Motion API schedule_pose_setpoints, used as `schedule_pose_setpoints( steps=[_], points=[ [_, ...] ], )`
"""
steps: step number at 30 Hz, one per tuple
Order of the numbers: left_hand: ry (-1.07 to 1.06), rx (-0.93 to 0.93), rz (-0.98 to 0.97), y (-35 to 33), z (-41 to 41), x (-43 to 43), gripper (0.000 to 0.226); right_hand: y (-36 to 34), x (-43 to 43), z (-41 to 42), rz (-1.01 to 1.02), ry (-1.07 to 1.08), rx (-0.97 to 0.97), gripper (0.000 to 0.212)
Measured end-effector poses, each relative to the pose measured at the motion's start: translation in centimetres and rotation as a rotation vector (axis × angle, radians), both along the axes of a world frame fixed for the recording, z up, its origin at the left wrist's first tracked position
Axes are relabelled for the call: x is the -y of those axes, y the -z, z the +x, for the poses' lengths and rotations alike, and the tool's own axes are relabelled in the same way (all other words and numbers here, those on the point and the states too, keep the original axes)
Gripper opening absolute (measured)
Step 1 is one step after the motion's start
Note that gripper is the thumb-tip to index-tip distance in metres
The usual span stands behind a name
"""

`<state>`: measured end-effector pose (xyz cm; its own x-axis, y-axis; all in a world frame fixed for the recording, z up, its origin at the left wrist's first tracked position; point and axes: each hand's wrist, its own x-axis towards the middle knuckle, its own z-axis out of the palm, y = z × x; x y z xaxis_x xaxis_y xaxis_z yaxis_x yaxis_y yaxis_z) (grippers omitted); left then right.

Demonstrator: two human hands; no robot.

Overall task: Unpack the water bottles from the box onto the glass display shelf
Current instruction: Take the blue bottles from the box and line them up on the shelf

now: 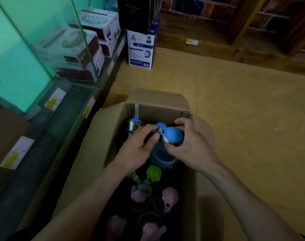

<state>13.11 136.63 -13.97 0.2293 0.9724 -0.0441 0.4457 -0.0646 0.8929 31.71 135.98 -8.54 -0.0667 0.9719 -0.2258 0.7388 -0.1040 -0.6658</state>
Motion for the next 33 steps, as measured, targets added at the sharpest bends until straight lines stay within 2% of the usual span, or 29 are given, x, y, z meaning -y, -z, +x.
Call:
schedule_pose_setpoints(
  steps=[4,8,9,11,14,18,24,28,33],
  points=[
    [0.006,0.079,-0.146,-1.0,0.3,0.6,0.017,-0.4,-0.4,0.4,-0.06,0.059,-0.122,0.075],
    [0.013,0.237,-0.381,-2.7,0.5,1.6,0.018,-0.4,-0.8,0.4,-0.11,0.106,-0.232,0.072],
    [0.043,0.277,-0.434,-3.1,0.4,1.8,0.021,-0.2,-0.9,0.4,-0.113,0.125,-0.254,0.071],
    [0.09,0.322,-0.519,-3.4,0.4,2.0,0.042,0.2,-1.1,0.3,-0.126,0.17,-0.295,0.068],
    [0.171,0.356,-0.613,-3.5,0.1,2.3,0.05,0.8,-1.4,0.2,-0.16,0.256,-0.368,0.072],
    [0.14,0.439,-0.634,-3.1,0.1,2.7,0.058,1.1,-1.2,-0.6,-0.194,0.331,-0.502,0.066],
    [0.007,0.495,-0.658,-3.2,-0.3,2.8,0.046,1.0,-0.6,-1.1,-0.267,0.318,-0.641,0.065],
    [-0.096,0.496,-0.647,-3.7,-0.4,2.7,0.047,1.2,0.9,-1.3,-0.394,0.244,-0.634,0.046],
    [-0.133,0.458,-0.618,-4.0,-0.2,3.0,0.039,1.8,2.8,-1.1,-0.582,0.229,-0.73,0.05]
  ],
)
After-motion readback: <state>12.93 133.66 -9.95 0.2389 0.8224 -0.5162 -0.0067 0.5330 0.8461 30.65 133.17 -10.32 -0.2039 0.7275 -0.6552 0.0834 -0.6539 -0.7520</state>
